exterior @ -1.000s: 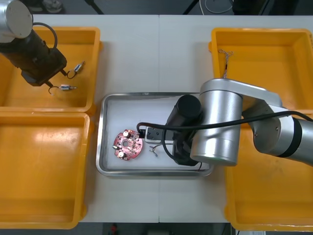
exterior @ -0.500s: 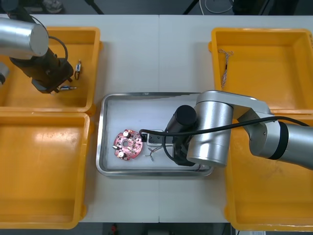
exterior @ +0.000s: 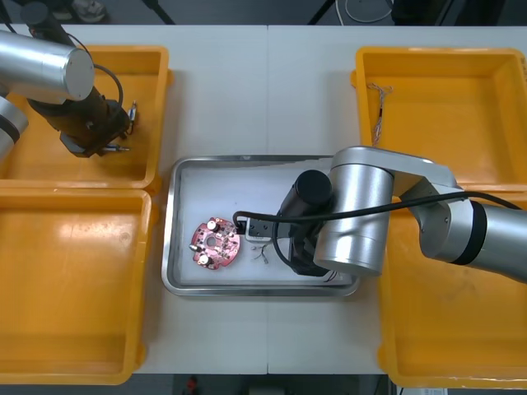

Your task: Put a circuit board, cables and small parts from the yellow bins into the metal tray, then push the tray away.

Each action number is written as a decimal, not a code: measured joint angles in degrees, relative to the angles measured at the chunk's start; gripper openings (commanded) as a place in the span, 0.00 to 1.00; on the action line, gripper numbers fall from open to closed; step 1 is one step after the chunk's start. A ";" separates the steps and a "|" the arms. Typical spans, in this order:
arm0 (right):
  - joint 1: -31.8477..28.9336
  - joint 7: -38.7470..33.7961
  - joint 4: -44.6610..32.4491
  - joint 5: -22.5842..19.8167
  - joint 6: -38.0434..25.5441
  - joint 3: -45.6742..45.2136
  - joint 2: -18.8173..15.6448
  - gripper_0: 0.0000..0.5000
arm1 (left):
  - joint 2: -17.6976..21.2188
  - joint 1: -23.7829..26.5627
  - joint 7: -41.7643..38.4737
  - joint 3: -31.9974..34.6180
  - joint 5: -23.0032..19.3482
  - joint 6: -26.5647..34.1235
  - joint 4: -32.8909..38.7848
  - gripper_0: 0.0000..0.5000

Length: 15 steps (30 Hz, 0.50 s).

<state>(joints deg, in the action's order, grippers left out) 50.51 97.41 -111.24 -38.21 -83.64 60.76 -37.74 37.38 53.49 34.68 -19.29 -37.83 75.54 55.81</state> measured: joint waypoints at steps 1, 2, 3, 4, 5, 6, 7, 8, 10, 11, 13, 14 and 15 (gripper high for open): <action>0.00 0.00 -0.05 -0.30 -1.25 -0.74 0.21 1.00 | 0.00 0.01 0.00 0.00 -0.07 0.00 0.00 1.00; 0.00 0.00 -0.17 -0.36 -2.60 -1.60 0.50 1.00 | 0.00 0.01 0.00 0.00 -0.14 0.00 0.00 1.00; 0.00 0.00 -0.36 -0.36 -4.35 -2.61 0.91 1.00 | 0.00 0.01 0.00 0.00 -0.23 0.00 0.00 1.00; 0.00 0.00 -0.57 -0.36 -6.08 -3.67 1.35 1.00 | 0.00 0.01 0.00 0.00 -0.29 0.00 0.00 1.00; 0.00 0.00 -0.84 -0.36 -7.89 -4.91 1.89 1.00 | 0.00 0.01 0.00 0.00 -0.33 0.00 0.00 1.00; 0.00 0.00 -1.16 -0.37 -9.81 -6.29 2.52 1.00 | 0.00 0.01 0.00 0.00 -0.38 -0.01 0.00 1.00; 0.00 0.00 -1.42 -0.37 -11.62 -7.65 3.13 1.00 | 0.00 0.01 0.00 0.00 -0.40 -0.01 0.00 1.00; 0.00 0.00 -1.69 -0.37 -13.70 -9.17 3.80 1.00 | 0.00 0.01 0.00 0.00 -0.40 -0.02 0.00 0.83; 0.00 0.00 -2.14 -0.37 -17.92 -12.40 5.24 1.00 | 0.00 0.00 0.00 0.00 -0.40 -0.12 0.00 0.00; 0.00 0.00 -2.32 -0.37 -19.93 -13.93 5.88 1.00 | 0.00 0.00 0.00 -0.02 -0.41 -0.25 0.00 0.00; 0.00 0.00 -2.74 -0.38 -24.04 -17.24 7.05 1.00 | -0.01 -0.01 0.00 -0.11 -0.41 -0.67 0.00 0.00; 0.00 0.00 -2.96 -0.38 -25.29 -18.79 7.49 1.00 | -0.01 -0.01 0.00 -0.23 -0.41 -0.91 0.00 0.00; 0.00 0.00 -3.17 -0.38 -25.80 -20.44 7.80 1.00 | -0.01 -0.01 0.00 -0.39 -0.41 -1.13 0.00 0.00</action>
<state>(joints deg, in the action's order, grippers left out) 50.52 97.41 -114.42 -38.59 -109.44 40.32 -29.95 37.37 53.48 34.68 -19.68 -38.24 74.41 55.81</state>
